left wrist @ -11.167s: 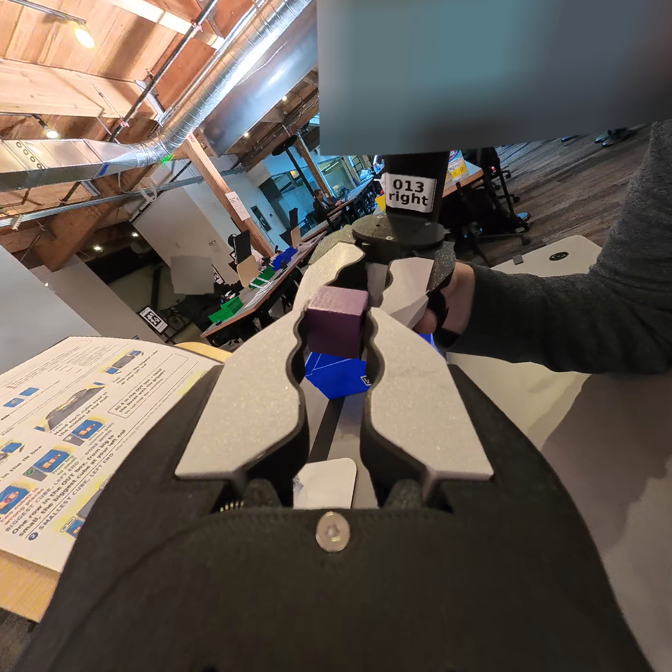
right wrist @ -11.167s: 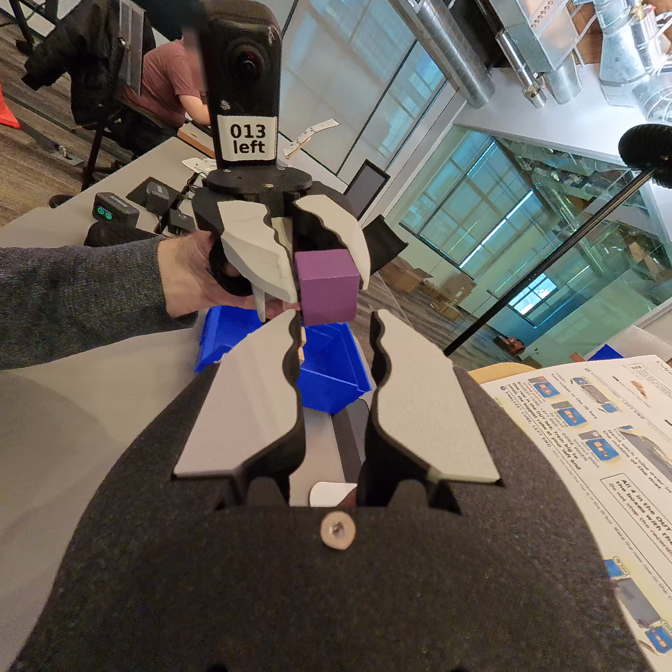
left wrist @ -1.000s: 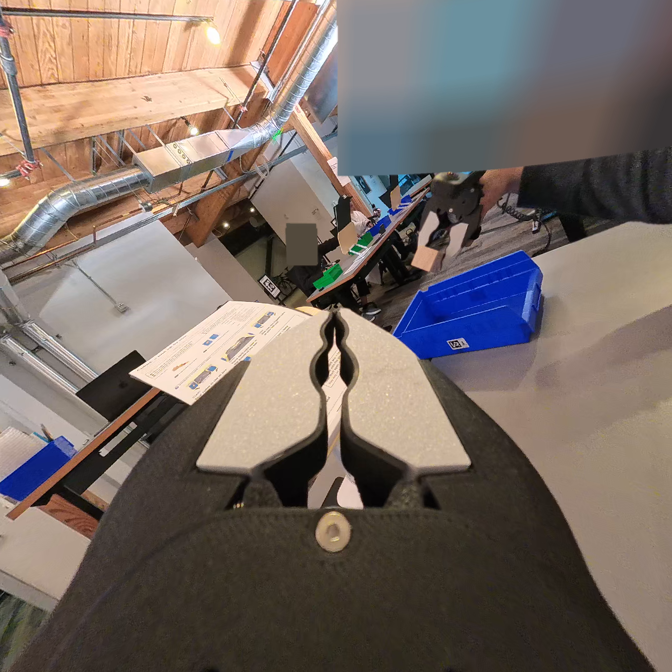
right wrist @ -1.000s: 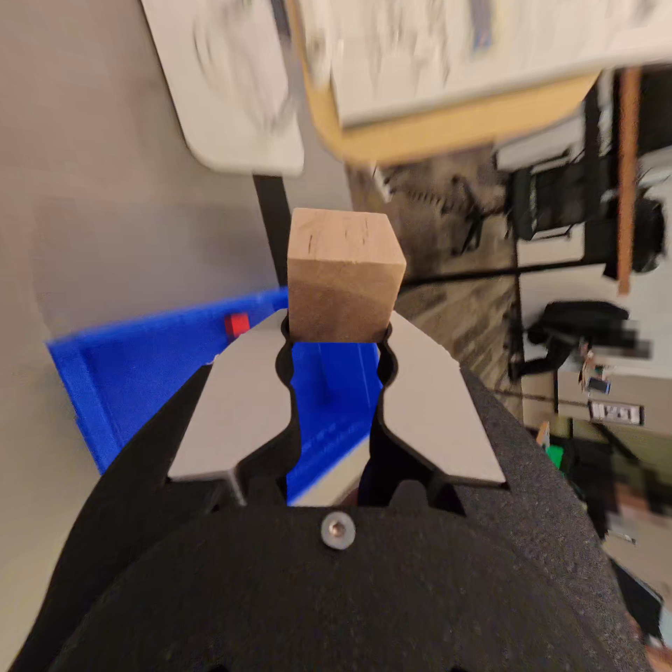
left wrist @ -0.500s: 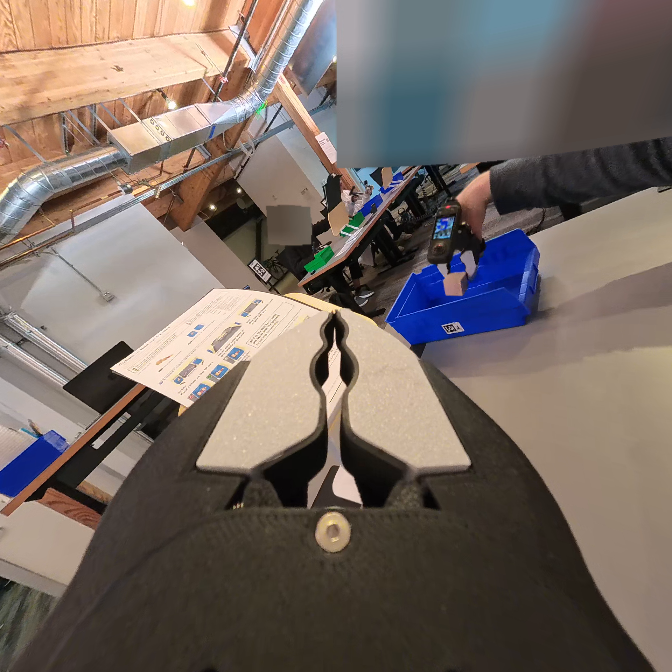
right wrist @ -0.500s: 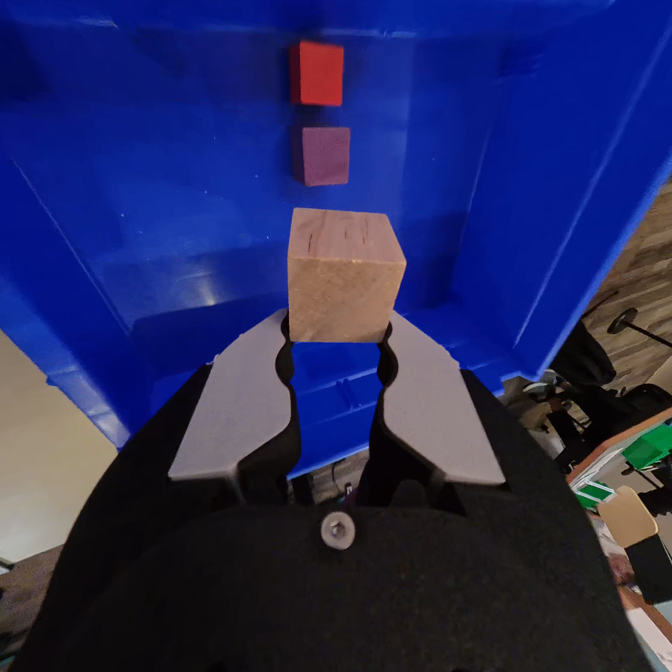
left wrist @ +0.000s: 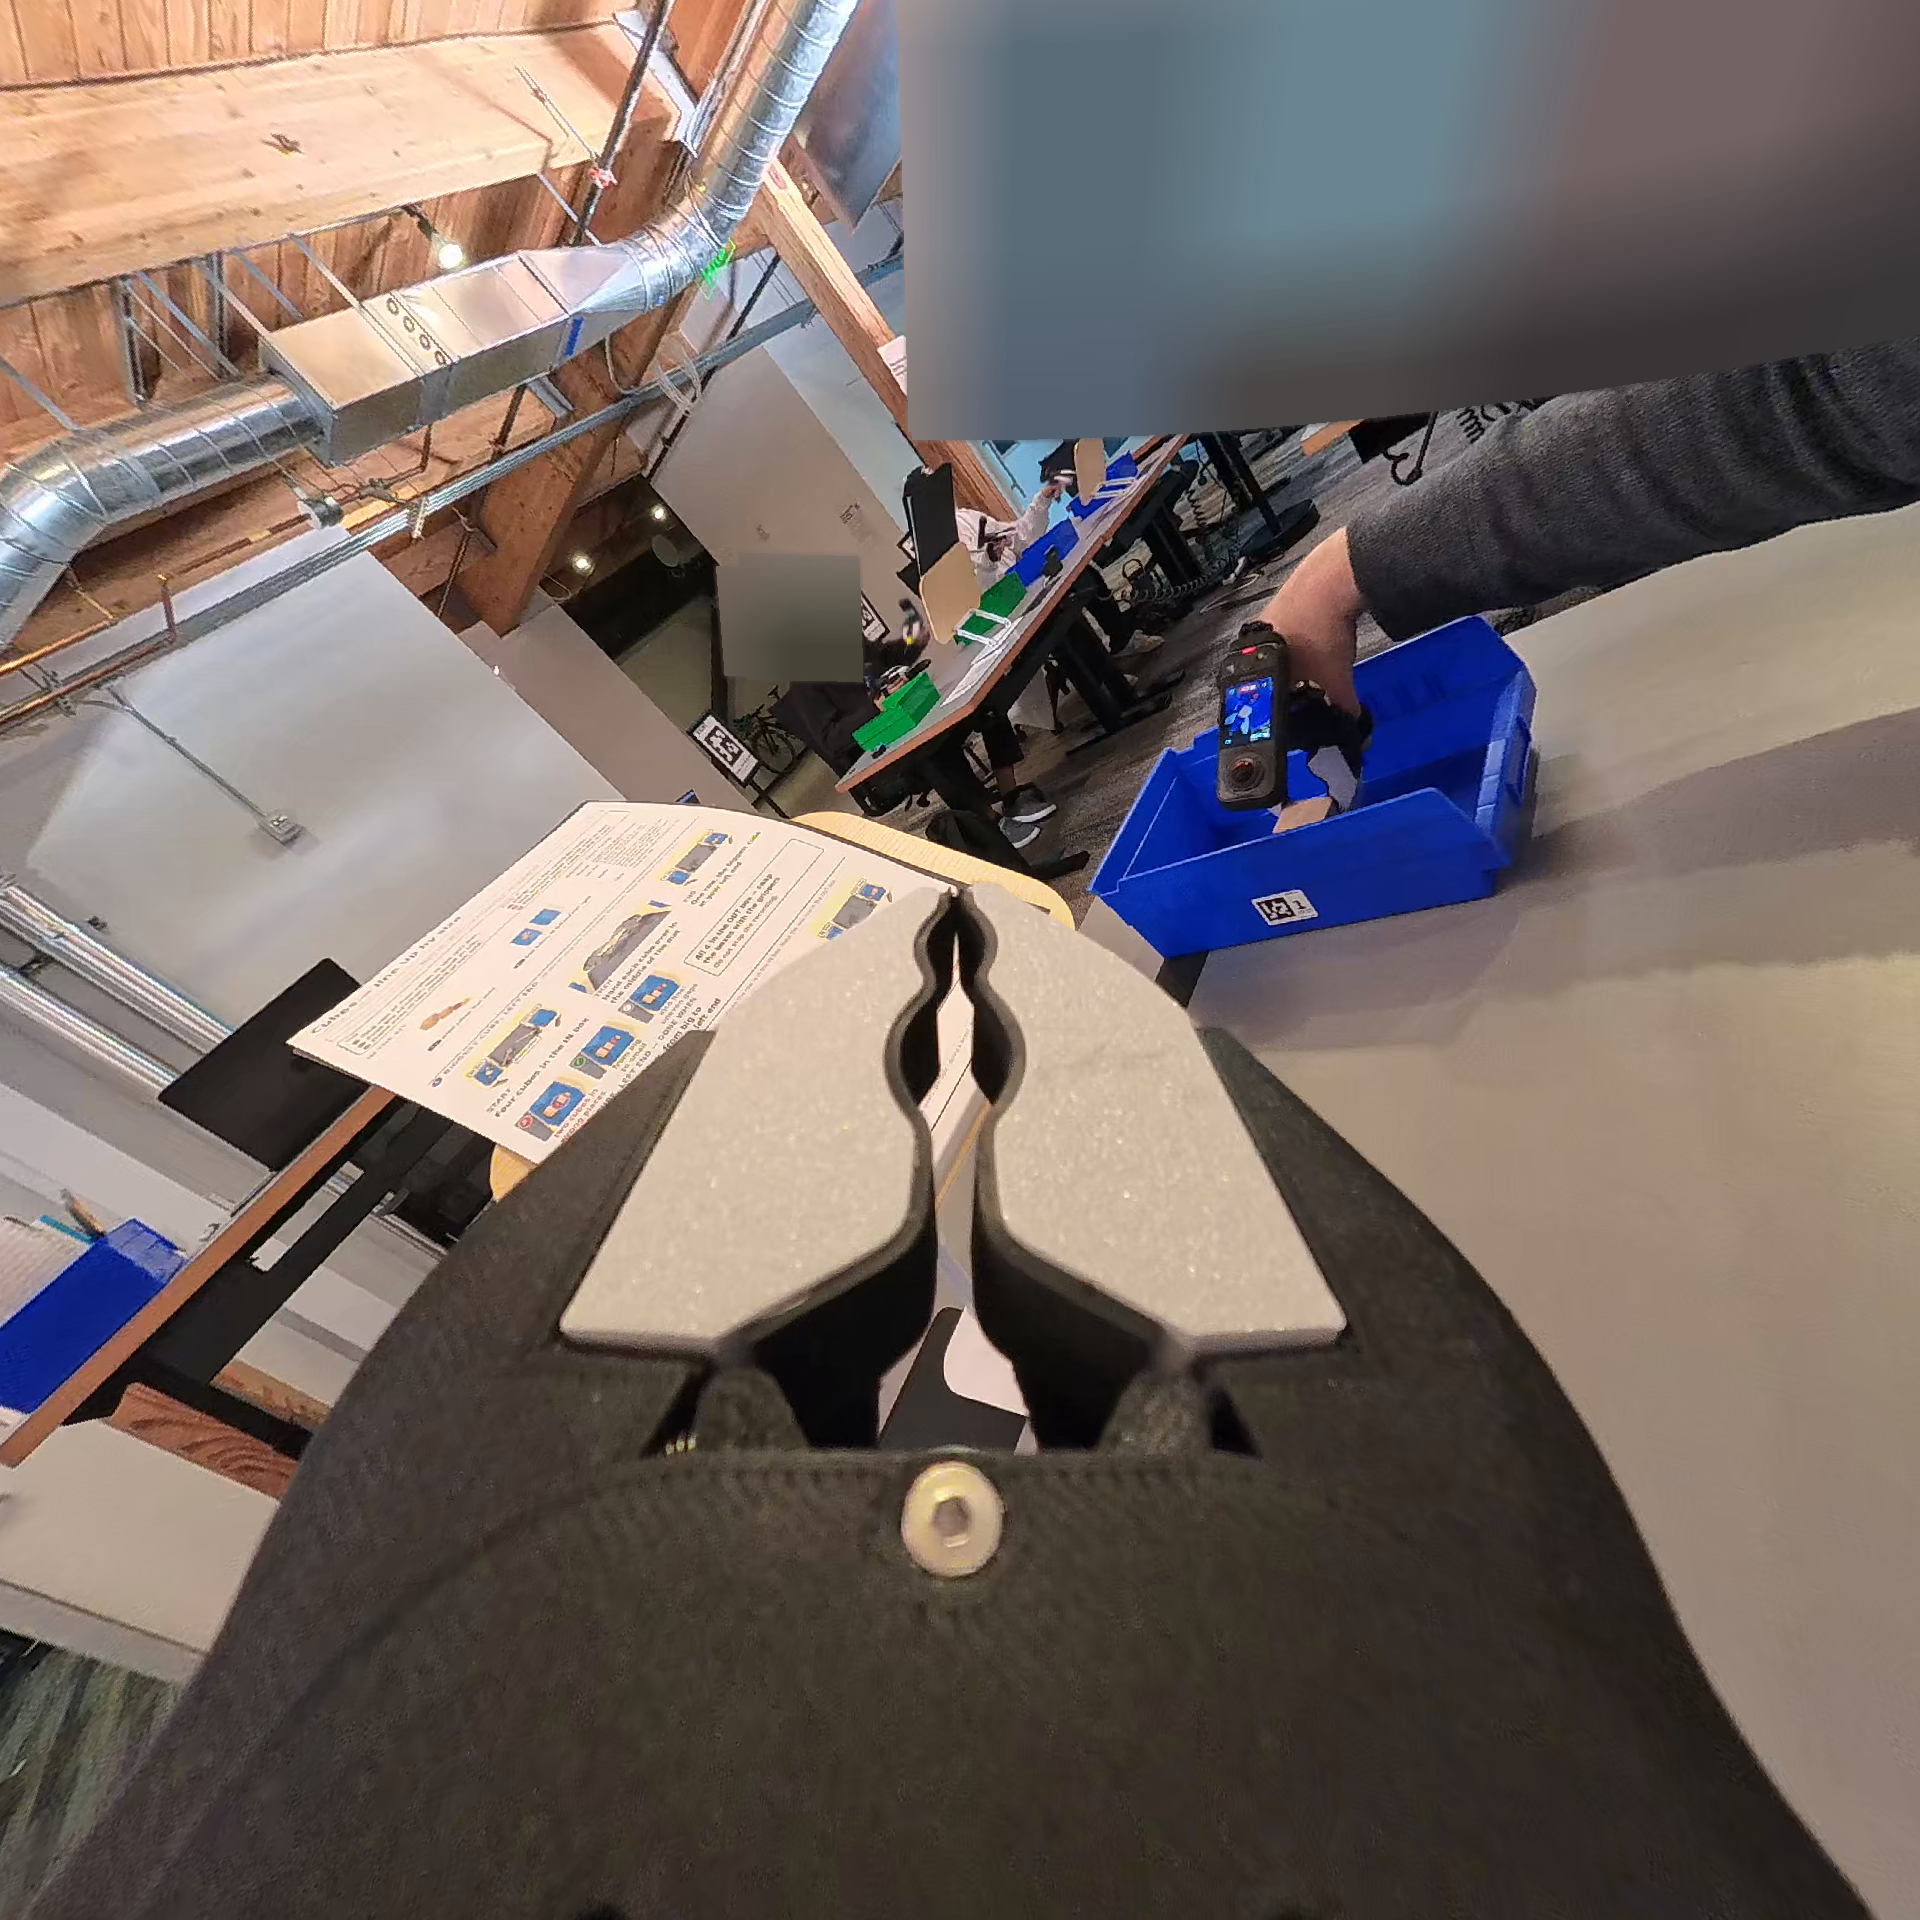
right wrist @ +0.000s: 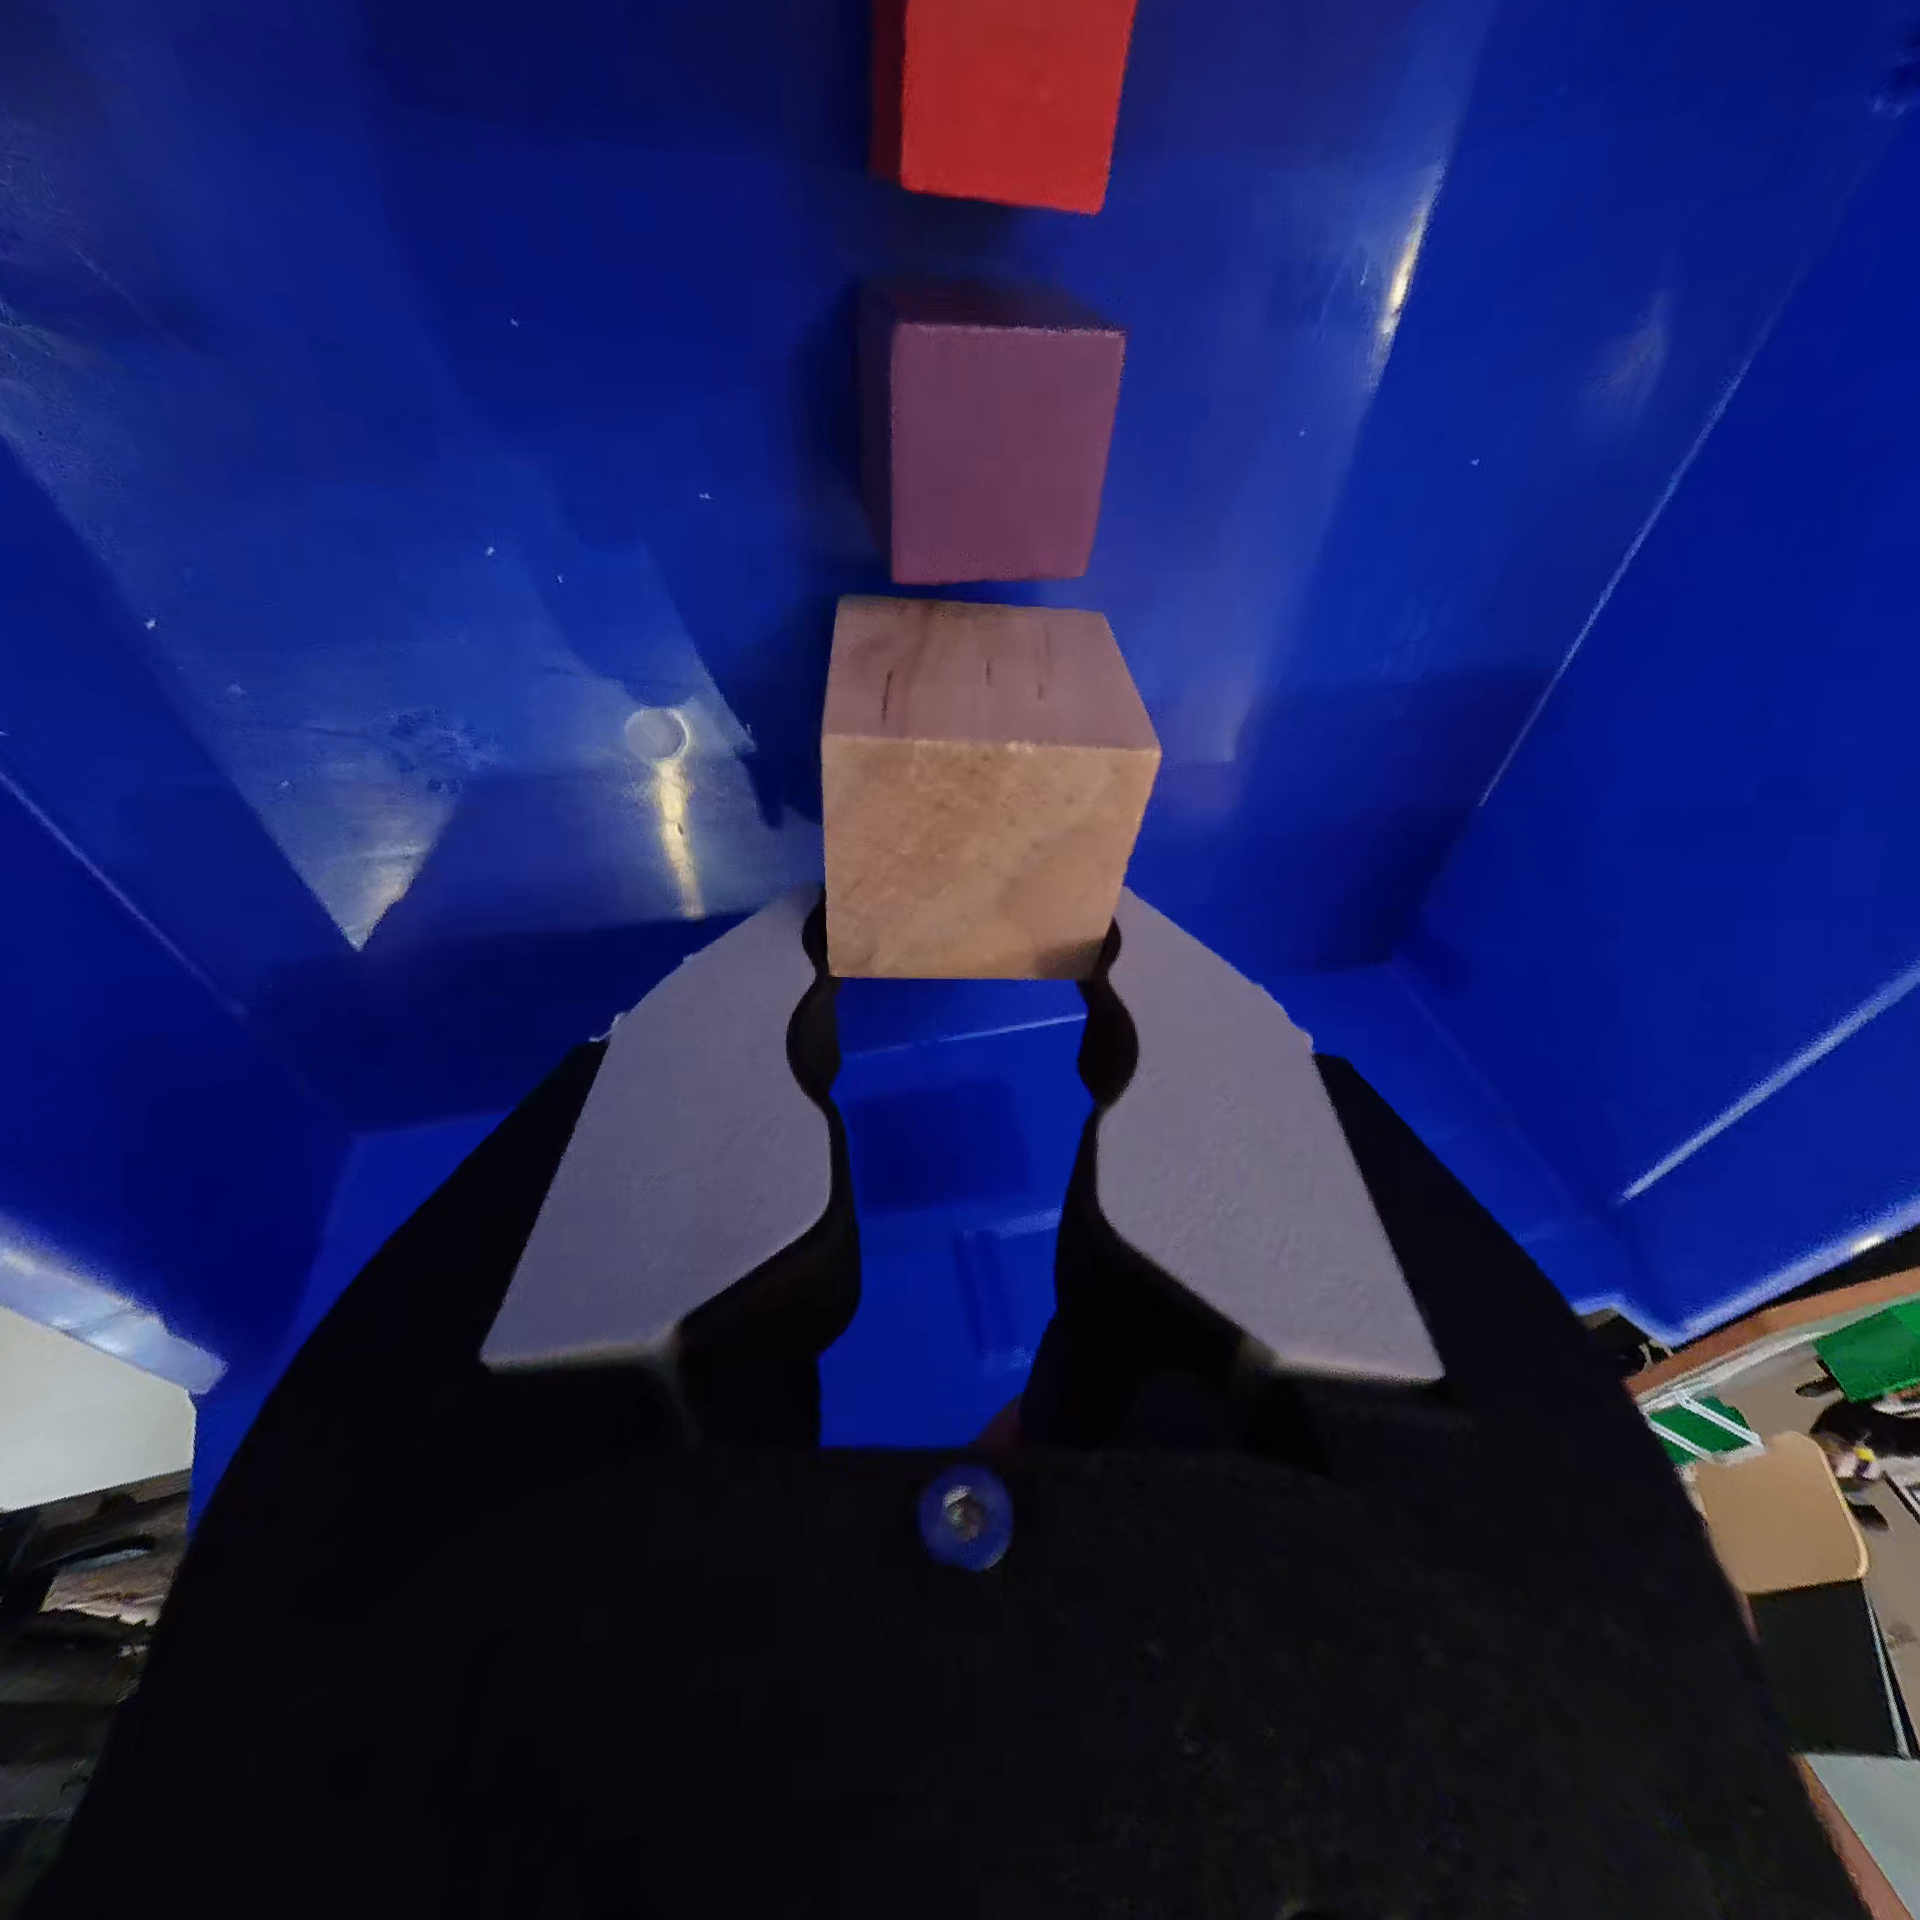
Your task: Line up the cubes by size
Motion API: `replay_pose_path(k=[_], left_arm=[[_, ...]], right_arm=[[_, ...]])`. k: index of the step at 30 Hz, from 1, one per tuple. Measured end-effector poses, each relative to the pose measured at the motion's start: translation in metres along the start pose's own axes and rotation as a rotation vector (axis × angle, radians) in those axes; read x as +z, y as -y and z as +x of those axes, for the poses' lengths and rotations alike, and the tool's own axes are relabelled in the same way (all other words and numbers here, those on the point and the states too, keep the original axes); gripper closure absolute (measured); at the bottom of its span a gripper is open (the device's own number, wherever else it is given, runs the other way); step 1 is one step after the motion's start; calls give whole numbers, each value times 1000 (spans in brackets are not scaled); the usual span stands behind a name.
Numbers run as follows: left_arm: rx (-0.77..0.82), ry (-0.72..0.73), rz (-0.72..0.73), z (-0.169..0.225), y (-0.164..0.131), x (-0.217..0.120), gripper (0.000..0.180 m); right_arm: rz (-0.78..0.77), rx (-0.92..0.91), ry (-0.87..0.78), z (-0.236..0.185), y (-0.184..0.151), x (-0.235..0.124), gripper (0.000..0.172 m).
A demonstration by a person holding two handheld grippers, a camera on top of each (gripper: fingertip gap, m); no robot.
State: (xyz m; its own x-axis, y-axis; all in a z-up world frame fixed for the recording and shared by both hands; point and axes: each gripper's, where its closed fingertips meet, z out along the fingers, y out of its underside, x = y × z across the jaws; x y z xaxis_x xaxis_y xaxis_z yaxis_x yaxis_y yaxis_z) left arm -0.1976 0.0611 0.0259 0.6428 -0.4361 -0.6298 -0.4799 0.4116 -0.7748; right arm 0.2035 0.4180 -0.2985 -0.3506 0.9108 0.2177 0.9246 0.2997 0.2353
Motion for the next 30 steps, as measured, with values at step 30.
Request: replay_pose_path(k=[30], left_arm=[[52,39,-25,-2,8,-15,180]], right_arm=[[658,40,-789,-21,187,-304,137]])
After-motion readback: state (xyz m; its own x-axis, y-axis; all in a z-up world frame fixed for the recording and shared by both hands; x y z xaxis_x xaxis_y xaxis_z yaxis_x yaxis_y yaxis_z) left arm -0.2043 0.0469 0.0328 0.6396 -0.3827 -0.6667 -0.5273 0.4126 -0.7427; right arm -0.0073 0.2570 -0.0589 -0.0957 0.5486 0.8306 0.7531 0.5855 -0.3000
